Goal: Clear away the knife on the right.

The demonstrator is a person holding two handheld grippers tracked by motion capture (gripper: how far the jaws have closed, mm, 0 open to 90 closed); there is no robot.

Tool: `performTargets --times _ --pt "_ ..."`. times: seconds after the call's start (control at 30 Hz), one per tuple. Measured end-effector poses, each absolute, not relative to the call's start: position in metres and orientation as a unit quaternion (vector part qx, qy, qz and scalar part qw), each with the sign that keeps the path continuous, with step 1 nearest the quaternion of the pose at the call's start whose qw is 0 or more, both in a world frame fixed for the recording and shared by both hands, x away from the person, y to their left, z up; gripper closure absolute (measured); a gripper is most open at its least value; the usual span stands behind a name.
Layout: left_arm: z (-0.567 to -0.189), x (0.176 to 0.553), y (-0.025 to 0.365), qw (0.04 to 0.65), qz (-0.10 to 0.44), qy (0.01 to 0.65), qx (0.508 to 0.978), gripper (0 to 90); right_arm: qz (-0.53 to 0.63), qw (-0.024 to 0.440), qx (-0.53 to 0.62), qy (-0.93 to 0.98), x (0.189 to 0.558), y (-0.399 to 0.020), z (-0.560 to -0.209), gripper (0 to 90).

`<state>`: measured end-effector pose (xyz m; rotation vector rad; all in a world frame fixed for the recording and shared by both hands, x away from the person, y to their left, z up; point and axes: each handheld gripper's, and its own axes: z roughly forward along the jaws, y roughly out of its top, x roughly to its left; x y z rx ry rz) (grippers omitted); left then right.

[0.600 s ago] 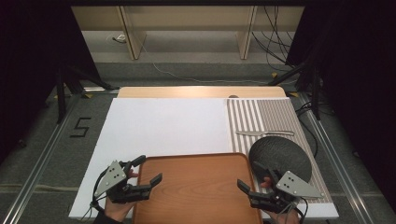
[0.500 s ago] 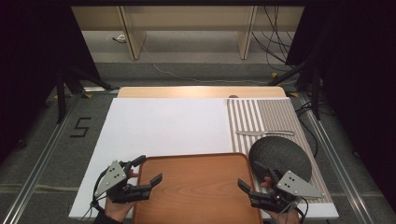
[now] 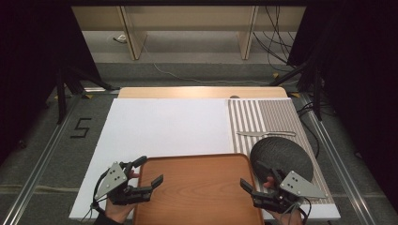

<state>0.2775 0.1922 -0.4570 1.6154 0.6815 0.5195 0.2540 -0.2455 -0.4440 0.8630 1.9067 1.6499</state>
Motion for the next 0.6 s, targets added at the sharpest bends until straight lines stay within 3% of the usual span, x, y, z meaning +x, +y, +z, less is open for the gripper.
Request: performTargets --times 0.6 --pt "-0.458 0.279 0.190 0.606 0.220 0.294 0.706 16.2 0.596 0.255 0.315 0.693 0.266 -0.264 -0.429 21.3"
